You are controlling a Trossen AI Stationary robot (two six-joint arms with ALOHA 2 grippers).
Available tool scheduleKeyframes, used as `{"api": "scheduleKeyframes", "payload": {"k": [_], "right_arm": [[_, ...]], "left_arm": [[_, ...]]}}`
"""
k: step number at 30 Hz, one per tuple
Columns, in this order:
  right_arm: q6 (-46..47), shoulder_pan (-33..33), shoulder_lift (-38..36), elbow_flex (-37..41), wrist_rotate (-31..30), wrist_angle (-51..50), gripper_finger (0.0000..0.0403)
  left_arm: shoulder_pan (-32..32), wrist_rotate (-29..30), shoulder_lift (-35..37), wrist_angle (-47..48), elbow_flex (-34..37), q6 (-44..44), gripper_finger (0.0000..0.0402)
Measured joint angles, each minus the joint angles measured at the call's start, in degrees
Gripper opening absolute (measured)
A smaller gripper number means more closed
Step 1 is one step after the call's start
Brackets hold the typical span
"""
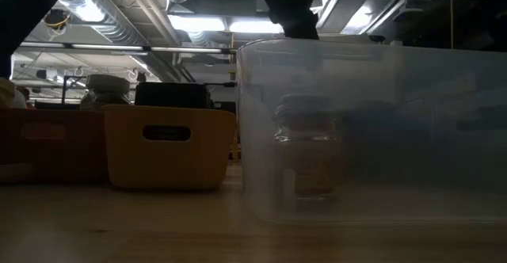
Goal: Sort spices by type
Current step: Put the orange spice bottle into the yellow bin
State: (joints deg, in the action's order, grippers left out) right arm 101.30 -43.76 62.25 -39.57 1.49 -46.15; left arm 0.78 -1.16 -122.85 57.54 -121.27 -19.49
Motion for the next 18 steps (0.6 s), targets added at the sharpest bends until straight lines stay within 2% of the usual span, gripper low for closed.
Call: {"api": "scheduleKeyframes", "payload": {"k": [4, 10, 18], "right_arm": [[4.51, -3.48, 3.58, 0.00, -1.21, 4.28, 0.0257], [9.02, -7.00, 6.45, 0.00, -7.48, 9.11, 0.0257], [10.51, -7.38, 11.57, 0.00, -7.16, 9.10, 0.0257]], "left_arm": [[-0.76, -0.31, 0.00, -0.17, 0.00, 0.06, 0.0208], [-1.74, -0.31, -0.02, -0.37, 0.00, 0.20, 0.0208], [-3.10, -0.31, -0.02, -0.38, 0.00, 0.05, 0.0208]]}}
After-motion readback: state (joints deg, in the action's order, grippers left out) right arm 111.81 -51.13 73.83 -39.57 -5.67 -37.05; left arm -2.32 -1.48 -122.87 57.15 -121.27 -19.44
